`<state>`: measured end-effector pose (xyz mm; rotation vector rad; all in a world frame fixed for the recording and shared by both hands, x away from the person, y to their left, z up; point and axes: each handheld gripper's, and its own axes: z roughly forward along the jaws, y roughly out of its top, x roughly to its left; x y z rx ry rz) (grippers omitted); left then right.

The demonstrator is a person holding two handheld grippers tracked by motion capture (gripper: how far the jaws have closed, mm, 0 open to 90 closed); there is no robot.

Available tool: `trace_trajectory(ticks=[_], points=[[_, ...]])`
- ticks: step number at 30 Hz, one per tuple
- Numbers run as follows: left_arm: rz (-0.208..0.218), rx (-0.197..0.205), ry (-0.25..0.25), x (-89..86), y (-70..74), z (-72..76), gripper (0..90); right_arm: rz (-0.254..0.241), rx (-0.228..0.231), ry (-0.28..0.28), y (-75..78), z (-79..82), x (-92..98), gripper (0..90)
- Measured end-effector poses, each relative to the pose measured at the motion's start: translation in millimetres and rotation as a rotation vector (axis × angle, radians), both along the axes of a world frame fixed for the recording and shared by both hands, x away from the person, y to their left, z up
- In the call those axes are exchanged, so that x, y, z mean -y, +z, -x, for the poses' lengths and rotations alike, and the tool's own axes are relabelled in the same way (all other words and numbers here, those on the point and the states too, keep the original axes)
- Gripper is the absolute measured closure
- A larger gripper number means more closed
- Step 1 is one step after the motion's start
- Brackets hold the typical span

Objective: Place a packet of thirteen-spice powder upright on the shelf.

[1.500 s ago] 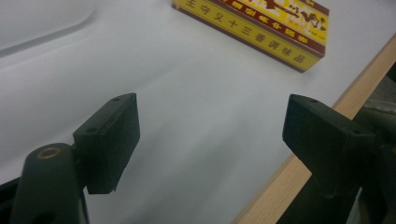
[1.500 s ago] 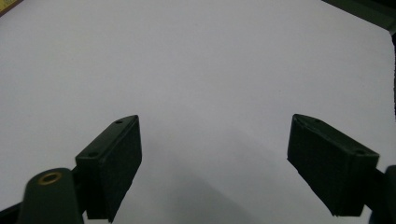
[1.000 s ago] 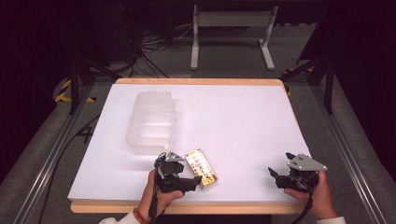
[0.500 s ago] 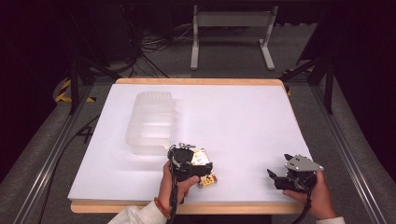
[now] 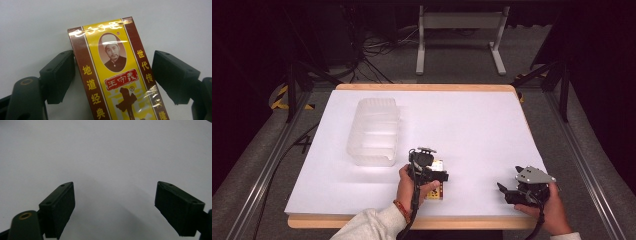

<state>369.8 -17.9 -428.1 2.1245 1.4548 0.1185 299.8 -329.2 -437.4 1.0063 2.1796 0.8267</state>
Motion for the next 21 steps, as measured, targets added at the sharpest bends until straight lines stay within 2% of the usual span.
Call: trace_trajectory(ticks=[7, 12, 13, 15, 18, 20, 21], points=[[-0.078, 0.001, -0.056, 8.9, 1.3, -10.1, 19.2, 0.011, -0.013, 0.000, -2.3, -1.1, -0.7, 16.9], [-0.100, 0.016, -0.078, 12.3, 0.9, -13.4, 21.8, 0.021, -0.029, -0.015, -4.7, -3.3, -1.0, 16.5], [-0.100, 0.031, -0.112, 12.0, 1.0, -13.8, 23.6, 0.020, -0.029, -0.016, -4.8, -3.2, -0.8, 16.5], [-0.100, 0.042, -0.147, 10.6, 1.2, -15.1, 26.2, 0.021, -0.028, -0.019, -4.8, -3.3, -0.8, 16.4], [-0.096, 0.048, -0.176, 9.5, 1.4, -15.7, 29.1, 0.020, -0.030, -0.021, -4.8, -3.3, -0.6, 16.3], [-0.105, 0.065, -0.234, 10.0, 2.2, -15.0, 30.6, 0.024, -0.029, -0.020, -4.6, -3.1, -0.7, 16.1], [-0.105, 0.065, -0.234, 10.0, 2.2, -15.0, 30.9, 0.024, -0.029, -0.020, -4.6, -3.1, -0.7, 16.1]])
